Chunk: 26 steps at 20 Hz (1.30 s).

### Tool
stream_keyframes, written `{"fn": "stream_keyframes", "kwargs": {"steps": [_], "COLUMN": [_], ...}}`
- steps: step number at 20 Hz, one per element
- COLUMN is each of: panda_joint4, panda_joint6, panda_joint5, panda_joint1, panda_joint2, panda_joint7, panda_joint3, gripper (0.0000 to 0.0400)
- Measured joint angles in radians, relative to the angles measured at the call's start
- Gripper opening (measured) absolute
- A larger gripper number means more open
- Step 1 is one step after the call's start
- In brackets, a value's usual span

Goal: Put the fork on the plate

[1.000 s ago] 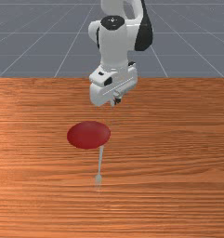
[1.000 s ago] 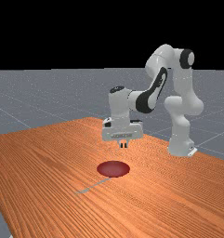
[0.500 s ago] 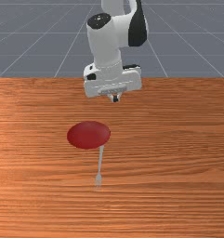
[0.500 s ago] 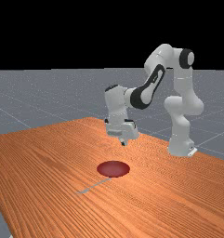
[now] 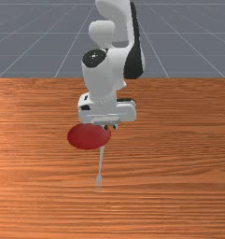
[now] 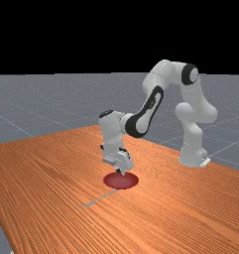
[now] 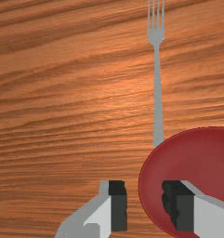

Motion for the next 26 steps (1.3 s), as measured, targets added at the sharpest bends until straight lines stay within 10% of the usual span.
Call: {"fn": "stream_keyframes", "kwargs": {"steps": [4, 6, 10, 13, 21, 26], "panda_joint4": [0.199, 0.332, 0.450, 0.574, 0.570, 0.447], "panda_joint6": [0.019, 0.007, 0.015, -0.046, -0.007, 0.070], "panda_joint5": [-0.004, -0.019, -0.043, -0.072, -0.065, -0.052], "panda_joint1": [-0.027, -0.030, -0.019, -0.007, 0.010, 0.016], "panda_joint2": [0.201, 0.316, 0.445, 0.516, 0.519, 0.457], "panda_joint7": [0.007, 0.016, 0.055, 0.086, 0.111, 0.105], "panda_joint3": [-0.007, -0.011, -0.029, -0.050, -0.069, -0.067], "gripper": [0.0017, 0.0259, 0.0381, 0.0357, 0.0116, 0.0095]}}
